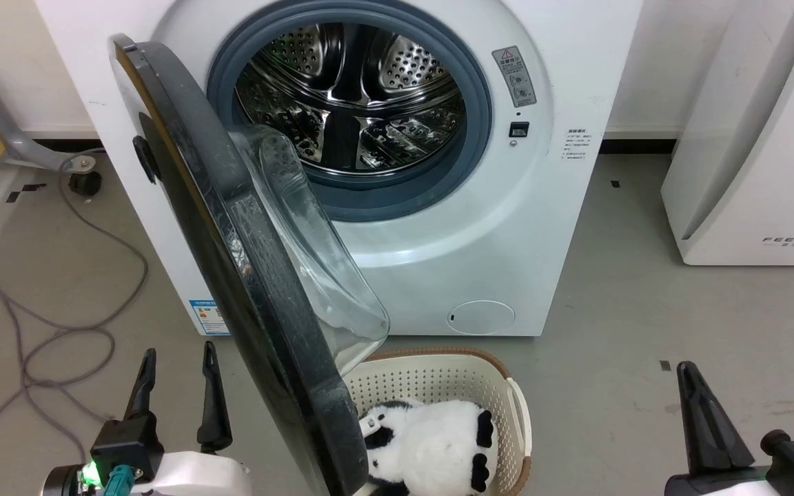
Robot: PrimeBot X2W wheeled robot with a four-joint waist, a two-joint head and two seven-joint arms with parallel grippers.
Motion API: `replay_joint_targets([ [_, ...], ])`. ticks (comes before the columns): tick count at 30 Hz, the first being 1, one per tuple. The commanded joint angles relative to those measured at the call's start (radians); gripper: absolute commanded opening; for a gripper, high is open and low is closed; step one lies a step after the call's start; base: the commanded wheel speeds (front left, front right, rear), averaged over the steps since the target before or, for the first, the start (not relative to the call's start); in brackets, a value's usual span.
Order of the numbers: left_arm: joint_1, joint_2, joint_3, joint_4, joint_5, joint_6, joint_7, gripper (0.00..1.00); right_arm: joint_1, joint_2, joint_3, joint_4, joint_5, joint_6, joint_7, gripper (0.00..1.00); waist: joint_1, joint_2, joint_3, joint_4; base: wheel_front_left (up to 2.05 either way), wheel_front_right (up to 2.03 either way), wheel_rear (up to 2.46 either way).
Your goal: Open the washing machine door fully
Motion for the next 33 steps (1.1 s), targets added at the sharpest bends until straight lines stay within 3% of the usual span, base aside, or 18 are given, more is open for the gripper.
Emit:
replay_joint_targets([
  [1,0.006,0.001,0.002,-0.003,0.007,0.000,-0.006,1.00,0.014,0.006,-0.004,0.002,-0.009,0.001,-0.004,0.66,0.0000,0.0000,0.000,0.001,0.00,0.00,0.00],
  [2,0.006,0.001,0.003,-0.003,0.007,0.000,-0.006,1.00,0.014,0.006,-0.009,0.002,-0.012,0.001,-0.004,1.00,0.0000,0.0000,0.001,0.001,0.00,0.00,0.00],
  [12,0.008,0.001,0.008,0.002,0.002,0.006,-0.006,1.00,0.018,0.008,-0.014,0.010,0.003,0.001,-0.004,1.00,0.0000,0.0000,-0.003,0.000,0.00,0.00,0.00],
  [13,0.008,0.001,0.011,0.000,0.004,0.008,-0.006,0.92,0.018,0.008,-0.015,0.010,0.004,0.001,-0.004,1.00,0.0000,0.0000,-0.003,0.001,0.00,0.00,0.00],
  [14,0.005,0.001,0.016,-0.008,0.011,0.011,-0.006,0.13,0.018,0.008,-0.015,0.011,0.006,0.001,-0.004,1.00,0.0000,0.0000,-0.004,0.001,0.00,0.00,0.00],
  [15,0.003,0.001,0.021,-0.017,0.014,0.013,-0.006,0.00,0.018,0.008,-0.016,0.011,0.007,0.001,-0.004,1.00,0.0000,0.0000,-0.004,0.002,0.00,0.00,0.00],
  [25,-0.033,0.010,0.065,-0.158,0.051,0.006,-0.006,0.00,0.016,0.008,-0.020,0.004,0.000,0.001,-0.004,1.00,0.0000,0.0000,-0.011,0.016,0.00,0.00,0.00],
  [33,-0.057,0.009,0.008,-0.348,0.082,-0.018,-0.006,0.00,0.019,0.008,-0.022,-0.001,0.005,0.001,-0.005,1.00,0.0000,0.0000,-0.018,0.024,0.00,0.00,0.00],
])
